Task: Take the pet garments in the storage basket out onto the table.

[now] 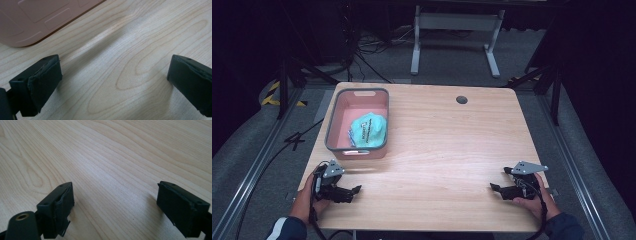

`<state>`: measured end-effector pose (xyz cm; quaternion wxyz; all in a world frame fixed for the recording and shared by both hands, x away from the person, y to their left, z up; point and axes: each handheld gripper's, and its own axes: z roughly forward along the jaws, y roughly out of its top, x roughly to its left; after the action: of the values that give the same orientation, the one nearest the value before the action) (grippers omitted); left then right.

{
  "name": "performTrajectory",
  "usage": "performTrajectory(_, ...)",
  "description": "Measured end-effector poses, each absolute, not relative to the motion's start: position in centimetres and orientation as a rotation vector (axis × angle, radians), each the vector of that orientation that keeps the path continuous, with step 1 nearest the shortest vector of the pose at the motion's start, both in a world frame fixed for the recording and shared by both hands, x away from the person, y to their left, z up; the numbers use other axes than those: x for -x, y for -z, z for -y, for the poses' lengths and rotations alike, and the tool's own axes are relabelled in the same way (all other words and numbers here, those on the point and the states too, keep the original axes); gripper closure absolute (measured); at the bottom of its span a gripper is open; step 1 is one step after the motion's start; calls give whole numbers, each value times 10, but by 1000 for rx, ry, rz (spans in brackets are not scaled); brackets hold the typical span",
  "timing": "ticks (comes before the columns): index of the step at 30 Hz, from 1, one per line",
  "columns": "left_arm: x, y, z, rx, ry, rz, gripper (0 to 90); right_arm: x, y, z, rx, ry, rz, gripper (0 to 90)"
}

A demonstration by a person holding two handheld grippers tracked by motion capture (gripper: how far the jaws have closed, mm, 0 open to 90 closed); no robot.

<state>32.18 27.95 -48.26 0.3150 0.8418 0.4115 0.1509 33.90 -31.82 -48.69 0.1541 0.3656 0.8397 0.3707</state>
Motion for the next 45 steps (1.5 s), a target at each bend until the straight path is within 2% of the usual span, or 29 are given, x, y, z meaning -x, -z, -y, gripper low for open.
performTrajectory(13,-321,483,-282,-2221,-414,-1047,5,-339,487,317,-1055,-1057,-2400,149)
performTrajectory(16,-321,480,-284,-2268,-369,-1024,6,-338,487,317,-1056,-1057,-2400,148)
performTrajectory(17,-320,478,-284,-2284,-349,-1007,59,-338,487,317,-1056,-1058,-2400,148)
performTrajectory(18,-319,476,-285,-2296,-359,-980,59,-338,487,317,-1056,-1058,-2400,148)
performTrajectory(20,-318,474,-285,-2281,-410,-974,182,-338,487,317,-1055,-1058,-2400,149)
performTrajectory(21,-318,474,-285,-2284,-404,-971,214,-338,487,318,-1057,-1059,-2401,149)
performTrajectory(23,-318,473,-285,-2292,-409,-988,181,-338,487,318,-1053,-1060,-2403,149)
performTrajectory(28,-316,466,-286,-2246,-416,-1007,199,-338,487,318,-1052,-1059,-2403,149)
performTrajectory(37,-316,442,-281,-2262,-512,-964,201,-338,487,318,-1052,-1058,-2403,149)
performTrajectory(45,-318,418,-283,-2224,-519,-975,216,-338,487,318,-1054,-1060,-2403,149)
